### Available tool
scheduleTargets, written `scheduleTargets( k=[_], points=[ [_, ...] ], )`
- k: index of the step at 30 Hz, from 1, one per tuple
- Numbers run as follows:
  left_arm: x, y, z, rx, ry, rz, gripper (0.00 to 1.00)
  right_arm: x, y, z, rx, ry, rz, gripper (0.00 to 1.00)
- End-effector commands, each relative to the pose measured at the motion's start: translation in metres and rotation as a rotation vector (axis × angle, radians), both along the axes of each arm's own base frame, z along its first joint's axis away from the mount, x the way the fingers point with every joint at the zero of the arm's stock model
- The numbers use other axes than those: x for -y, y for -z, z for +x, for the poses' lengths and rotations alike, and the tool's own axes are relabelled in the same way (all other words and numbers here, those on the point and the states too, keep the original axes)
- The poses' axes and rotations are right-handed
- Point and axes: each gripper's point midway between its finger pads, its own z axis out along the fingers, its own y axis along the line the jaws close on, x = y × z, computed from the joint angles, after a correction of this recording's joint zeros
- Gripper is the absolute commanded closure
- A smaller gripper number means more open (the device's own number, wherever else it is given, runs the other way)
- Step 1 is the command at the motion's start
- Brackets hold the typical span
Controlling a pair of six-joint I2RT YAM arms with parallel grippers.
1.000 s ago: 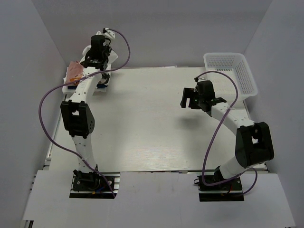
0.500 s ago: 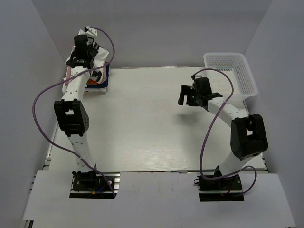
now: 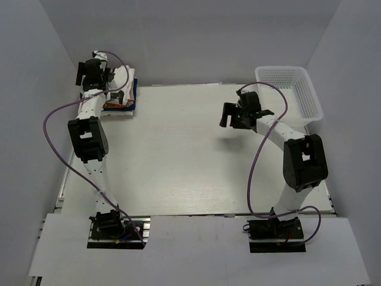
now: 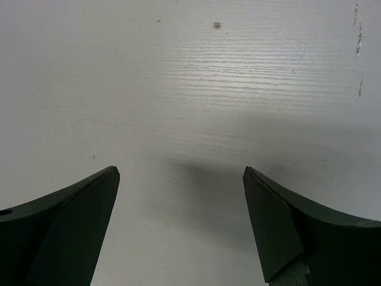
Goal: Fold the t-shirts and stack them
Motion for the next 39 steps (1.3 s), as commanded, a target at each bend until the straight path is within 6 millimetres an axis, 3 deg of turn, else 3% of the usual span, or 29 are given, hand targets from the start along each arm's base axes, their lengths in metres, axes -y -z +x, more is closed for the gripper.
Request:
scheduleTargets(
  k=[1,7,8,10,11,12,14,17,18,19,20,21,23,24,25,26,27,28,29,32,34,35,39],
  points=[
    [-0.02,-0.068,-0.005,0.197,-0.089,-0.025,0.0,-0.01,-0.015,0.006,0.016,-0.016,0.027,0.1],
    [-0.005,-0.09,-0.02,0.241,-0.075,-0.159,0.0,-0.015,-0.03,0.0,0.049,-0.041,0.037,0.1],
    [0.005,-0.106,-0.024,0.262,-0.034,-0.192,0.0,-0.014,-0.033,0.0,0.059,-0.038,0.039,0.1],
    [0.018,-0.103,-0.032,0.24,-0.007,-0.23,0.0,-0.013,-0.039,-0.006,0.084,-0.038,0.052,0.1],
    [0.028,-0.124,-0.041,0.268,0.01,-0.227,0.0,-0.013,-0.046,-0.009,0.099,-0.044,0.06,0.1],
    [0.031,-0.117,-0.048,0.236,0.019,-0.236,0.0,-0.013,-0.044,-0.017,0.096,-0.051,0.068,0.1],
    [0.052,-0.124,-0.056,0.26,0.074,-0.356,0.0,-0.014,-0.053,-0.023,0.123,-0.055,0.086,0.1],
    [0.081,-0.145,-0.089,0.27,0.122,-0.528,0.0,-0.008,-0.061,-0.036,0.15,-0.048,0.099,0.1],
    [0.098,-0.138,-0.1,0.233,0.148,-0.591,0.0,-0.004,-0.05,-0.046,0.127,-0.042,0.095,0.1],
    [0.111,-0.138,-0.113,0.224,0.176,-0.654,0.0,-0.002,-0.061,-0.047,0.166,-0.04,0.106,0.1],
    [0.131,-0.175,-0.141,0.306,0.241,-0.742,0.0,-0.002,-0.069,-0.051,0.183,-0.032,0.123,0.1],
    [0.141,-0.144,-0.158,0.258,0.241,-0.799,0.0,0.0,-0.056,-0.06,0.159,-0.034,0.118,0.1],
    [0.156,-0.158,-0.187,0.366,0.293,-0.874,0.0,0.002,-0.072,-0.067,0.198,-0.018,0.153,0.1],
    [0.164,-0.144,-0.224,0.402,0.274,-0.941,0.0,0.005,-0.062,-0.08,0.168,0.002,0.173,0.1],
    [0.167,-0.141,-0.239,0.435,0.274,-0.968,0.0,0.004,-0.063,-0.083,0.177,0.004,0.191,0.1],
    [0.172,-0.136,-0.253,0.467,0.258,-1.033,0.0,0.005,-0.077,-0.088,0.22,0.006,0.216,0.1],
    [0.174,-0.107,-0.267,0.432,0.223,-1.065,0.0,0.008,-0.057,-0.1,0.181,0.012,0.216,0.1],
    [0.185,-0.119,-0.286,0.455,0.294,-1.074,0.0,0.009,-0.06,-0.101,0.203,0.018,0.23,0.1],
    [0.19,-0.1,-0.298,0.394,0.276,-1.096,0.0,0.012,-0.06,-0.111,0.23,0.019,0.247,0.1],
    [0.194,-0.101,-0.325,0.37,0.219,-1.154,0.0,0.023,-0.051,-0.124,0.244,0.064,0.241,0.1],
    [0.196,-0.117,-0.331,0.427,0.238,-1.176,0.0,0.025,-0.056,-0.127,0.276,0.083,0.265,0.1],
    [0.199,-0.126,-0.333,0.47,0.288,-1.17,0.0,0.027,-0.049,-0.13,0.267,0.087,0.259,0.1],
    [0.204,-0.125,-0.336,0.46,0.318,-1.182,0.0,0.037,-0.05,-0.139,0.289,0.121,0.247,0.1]
  ],
)
